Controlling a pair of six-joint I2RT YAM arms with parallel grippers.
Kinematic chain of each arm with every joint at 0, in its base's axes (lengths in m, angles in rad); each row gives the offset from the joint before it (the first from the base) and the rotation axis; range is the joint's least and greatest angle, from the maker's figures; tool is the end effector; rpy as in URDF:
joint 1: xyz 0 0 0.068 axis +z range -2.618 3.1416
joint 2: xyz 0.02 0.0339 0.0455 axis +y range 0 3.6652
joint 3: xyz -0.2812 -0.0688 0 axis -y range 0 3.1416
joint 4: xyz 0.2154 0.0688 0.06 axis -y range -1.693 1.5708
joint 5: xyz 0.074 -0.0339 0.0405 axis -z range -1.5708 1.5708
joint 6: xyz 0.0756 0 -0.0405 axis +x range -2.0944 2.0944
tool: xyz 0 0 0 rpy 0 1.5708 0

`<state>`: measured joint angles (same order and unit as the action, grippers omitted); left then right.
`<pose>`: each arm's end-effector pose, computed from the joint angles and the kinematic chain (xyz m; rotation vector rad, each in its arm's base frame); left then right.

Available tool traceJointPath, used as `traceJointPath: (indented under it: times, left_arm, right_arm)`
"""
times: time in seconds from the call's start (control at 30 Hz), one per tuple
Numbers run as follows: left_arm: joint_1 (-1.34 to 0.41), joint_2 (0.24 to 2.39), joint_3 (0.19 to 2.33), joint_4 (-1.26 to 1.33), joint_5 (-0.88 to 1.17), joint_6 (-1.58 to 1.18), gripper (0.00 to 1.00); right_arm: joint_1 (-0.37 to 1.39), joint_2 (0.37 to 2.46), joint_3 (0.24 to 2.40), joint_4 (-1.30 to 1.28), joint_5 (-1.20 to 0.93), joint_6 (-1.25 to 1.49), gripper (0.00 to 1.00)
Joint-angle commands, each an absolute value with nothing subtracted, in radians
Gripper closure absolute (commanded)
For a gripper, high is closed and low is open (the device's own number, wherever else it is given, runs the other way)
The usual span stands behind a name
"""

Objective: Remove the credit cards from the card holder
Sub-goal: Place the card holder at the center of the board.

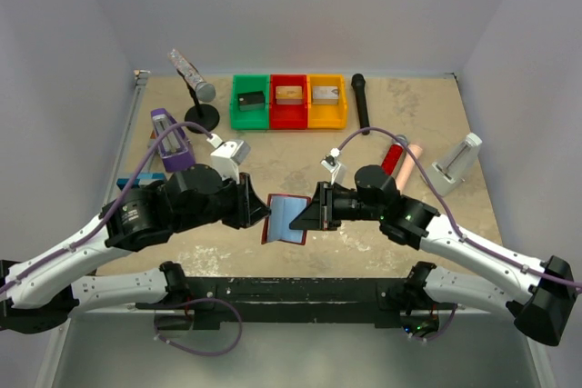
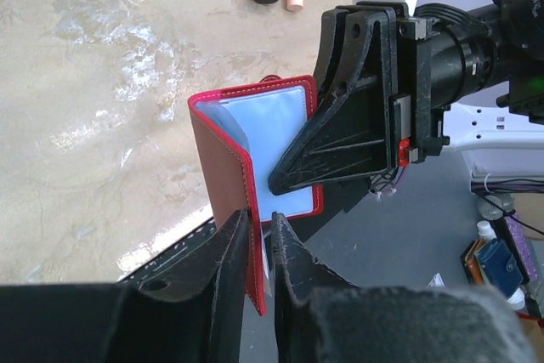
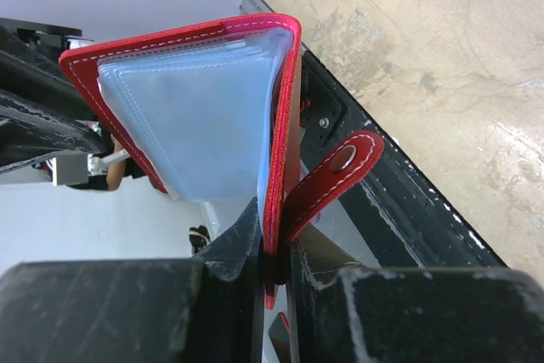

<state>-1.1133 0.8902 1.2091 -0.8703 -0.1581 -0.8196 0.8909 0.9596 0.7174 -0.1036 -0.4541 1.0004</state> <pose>0.0793 -0.1342 0.3787 0.2330 2.2628 -0.9430 0.1098 0.1886 0.3023 -0.2421 2.2713 1.5894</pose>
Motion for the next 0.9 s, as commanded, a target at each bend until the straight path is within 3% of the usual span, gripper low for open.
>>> traceJointPath:
  times: [0.0,0.17,0.37,0.87]
  left_arm:
    - [-1.118,0.888,1.195,-0.816,-0.130,-0.827,0.77]
    - [-1.118,0.894,1.186,-0.801,-0.115,-0.824,0.74]
    - [-1.118,0.868,1.144,-0.746,-0.098,-0.830,0.68]
    - [-1.117,0.788,1.098,-0.704,-0.114,-0.842,0.69]
  right_arm:
    - [0.890,0.925,0.718,-0.037,-0.454,0.989,0.91]
    - [0.890,0.908,0.709,0.023,-0.482,0.979,1.00]
    - [0.890,0.887,0.709,0.048,-0.520,0.965,1.00]
    - [0.890,0.871,0.701,0.032,-0.508,0.963,1.00]
